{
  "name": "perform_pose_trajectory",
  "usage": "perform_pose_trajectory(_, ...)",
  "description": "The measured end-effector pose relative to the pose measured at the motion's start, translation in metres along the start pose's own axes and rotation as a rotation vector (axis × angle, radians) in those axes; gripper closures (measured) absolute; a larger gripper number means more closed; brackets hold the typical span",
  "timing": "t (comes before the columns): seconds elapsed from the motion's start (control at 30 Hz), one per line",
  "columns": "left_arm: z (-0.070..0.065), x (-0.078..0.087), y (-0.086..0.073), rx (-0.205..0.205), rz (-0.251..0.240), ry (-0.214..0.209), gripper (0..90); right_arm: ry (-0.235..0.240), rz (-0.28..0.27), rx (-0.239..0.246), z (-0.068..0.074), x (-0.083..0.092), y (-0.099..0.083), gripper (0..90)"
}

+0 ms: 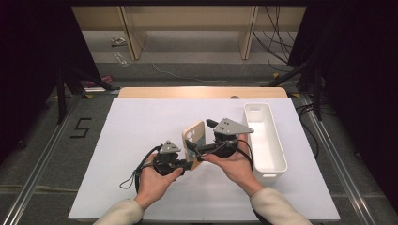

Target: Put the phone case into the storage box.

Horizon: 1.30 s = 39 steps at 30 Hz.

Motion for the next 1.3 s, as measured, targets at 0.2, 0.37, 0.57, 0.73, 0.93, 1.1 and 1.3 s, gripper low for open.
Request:
perform_pose_trajectory(0.2,-0.0026,-0.0016,0.0002,0.000,-0.003,-0.003,79.8,-0.006,-0.002,-0.001,0.0007,-0.0019,-0.0004,0.4)
perform_pose_trajectory(0.37,-0.0039,-0.0023,-0.0002,-0.001,-0.002,-0.004,79.8,-0.009,-0.003,-0.002,0.0007,-0.0035,-0.0004,0.5)
perform_pose_trajectory(0.57,-0.0054,-0.0025,-0.0002,-0.002,-0.004,-0.009,79.8,-0.015,0.000,-0.006,-0.0005,-0.0035,-0.0013,0.8)
perform_pose_trajectory(0.73,-0.0068,-0.0029,0.0001,-0.004,-0.010,-0.010,79.9,-0.025,-0.003,-0.004,-0.0011,-0.0040,-0.0021,1.1)
perform_pose_trajectory(0.93,-0.0077,-0.0033,-0.0003,-0.007,-0.009,-0.012,79.8,-0.030,-0.003,-0.003,-0.0004,-0.0049,-0.0035,1.9)
perform_pose_trajectory(1.1,-0.0086,-0.0032,0.0000,-0.005,-0.014,-0.014,79.8,-0.032,0.001,-0.002,0.0000,-0.0056,-0.0046,2.6)
perform_pose_trajectory(1.3,-0.0092,-0.0036,-0.0003,-0.006,-0.016,-0.018,79.8,-0.037,0.001,0.002,0.0000,-0.0053,-0.0046,4.5)
Point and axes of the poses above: each handheld gripper's, and its own axes: x roughly backward along the jaws, y roughly out of its top, z roughly to its left, the point moved 4 cm from there along -x, roughly forward along the jaws, and after that the axes turned 2 degrees about y, right-handed, at the moved point
